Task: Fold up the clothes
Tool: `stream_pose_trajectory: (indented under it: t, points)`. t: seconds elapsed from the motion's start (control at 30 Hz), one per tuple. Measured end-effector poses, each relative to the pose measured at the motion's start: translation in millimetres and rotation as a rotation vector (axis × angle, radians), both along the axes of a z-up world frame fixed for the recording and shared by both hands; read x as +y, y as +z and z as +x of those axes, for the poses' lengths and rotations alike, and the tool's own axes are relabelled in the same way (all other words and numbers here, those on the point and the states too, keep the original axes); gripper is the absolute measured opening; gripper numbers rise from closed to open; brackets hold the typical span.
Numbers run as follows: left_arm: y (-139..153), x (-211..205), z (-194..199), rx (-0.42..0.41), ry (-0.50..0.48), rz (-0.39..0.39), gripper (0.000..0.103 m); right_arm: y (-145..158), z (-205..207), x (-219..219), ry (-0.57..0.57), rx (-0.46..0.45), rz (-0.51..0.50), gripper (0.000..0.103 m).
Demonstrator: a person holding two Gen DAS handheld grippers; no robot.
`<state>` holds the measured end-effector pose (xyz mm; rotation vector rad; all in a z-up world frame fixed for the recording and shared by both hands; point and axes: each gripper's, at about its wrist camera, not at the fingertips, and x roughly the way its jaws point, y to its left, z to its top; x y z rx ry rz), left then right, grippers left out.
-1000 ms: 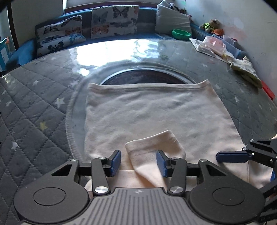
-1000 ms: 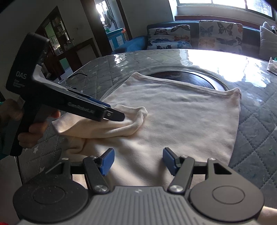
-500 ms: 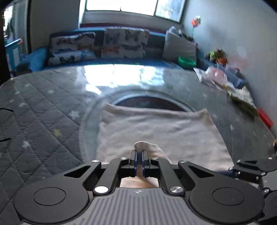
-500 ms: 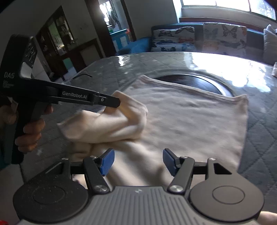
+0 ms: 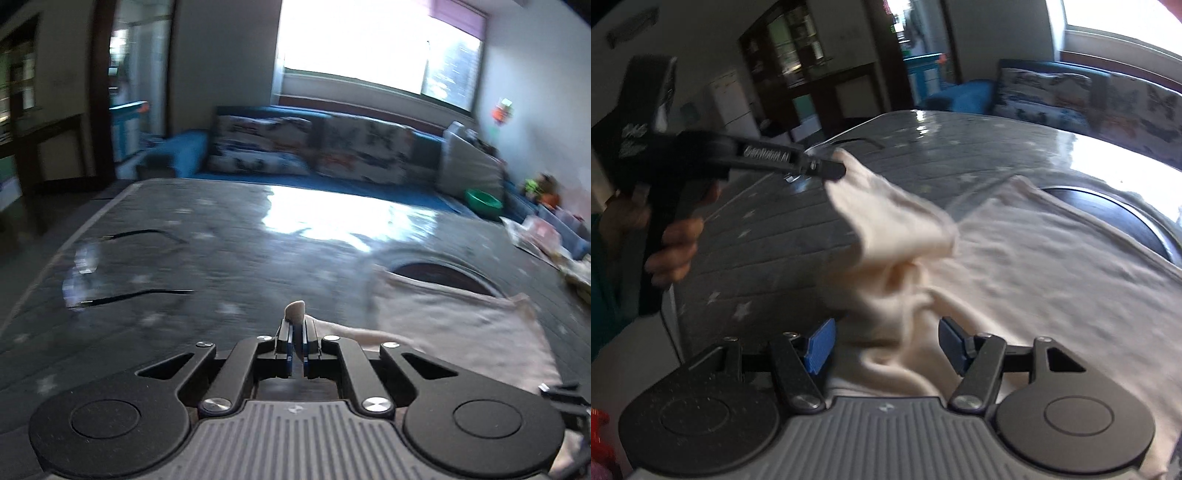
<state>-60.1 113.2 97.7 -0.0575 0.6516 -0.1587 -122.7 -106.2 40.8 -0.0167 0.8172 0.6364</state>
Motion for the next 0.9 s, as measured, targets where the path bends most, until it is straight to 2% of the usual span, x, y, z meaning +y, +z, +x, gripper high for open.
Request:
stream_pose_trajectory:
  t: [0.1, 0.3, 0.4, 0.43, 0.57, 0.6, 0.63, 0.77, 0.9]
  points:
    - [-2.0, 33.6, -4.3, -0.016, 0.094, 0.029, 0.005, 0.3, -11.5, 15.6, 0.061, -0.015, -0.044, 0.063]
    - [-24.6, 77.3, -8.0, 0.023, 0.219, 0.07, 0.005, -1.6, -39.3, 32.0, 0.148, -0.055, -0.141, 0.063]
    - [-38.7, 86.8, -10.5, 0.051, 0.239, 0.087, 0.005, -6.0, -51.8, 40.7, 0.182, -0.075, -0.203, 0.055]
    - [-43.1, 90.1, -11.1, 0.06, 0.244, 0.088, 0.005, -8.1, -54.1, 43.0, 0.192, -0.085, -0.228, 0.05]
    - [-50.4, 95.5, -11.7, 0.072, 0.258, 0.085, 0.005, -16.3, -61.9, 47.4, 0.211, -0.123, -0.31, 0.024]
    - [-49.7, 96.6, -12.1, 0.071, 0.259, 0.083, 0.005, -15.3, -62.1, 46.3, 0.211, -0.124, -0.31, 0.021]
    - [-47.6, 97.6, -13.6, 0.066, 0.26, 0.08, 0.005, -13.3, -61.6, 43.5, 0.212, -0.112, -0.293, 0.008]
    - [-35.6, 105.9, -27.0, 0.029, 0.271, 0.052, 0.005, -2.9, -63.7, 34.6, 0.256, -0.054, -0.235, 0.007]
    - [-37.4, 110.3, -39.7, 0.026, 0.298, 0.082, 0.005, -4.8, -76.6, 31.6, 0.311, -0.018, -0.23, 0.007]
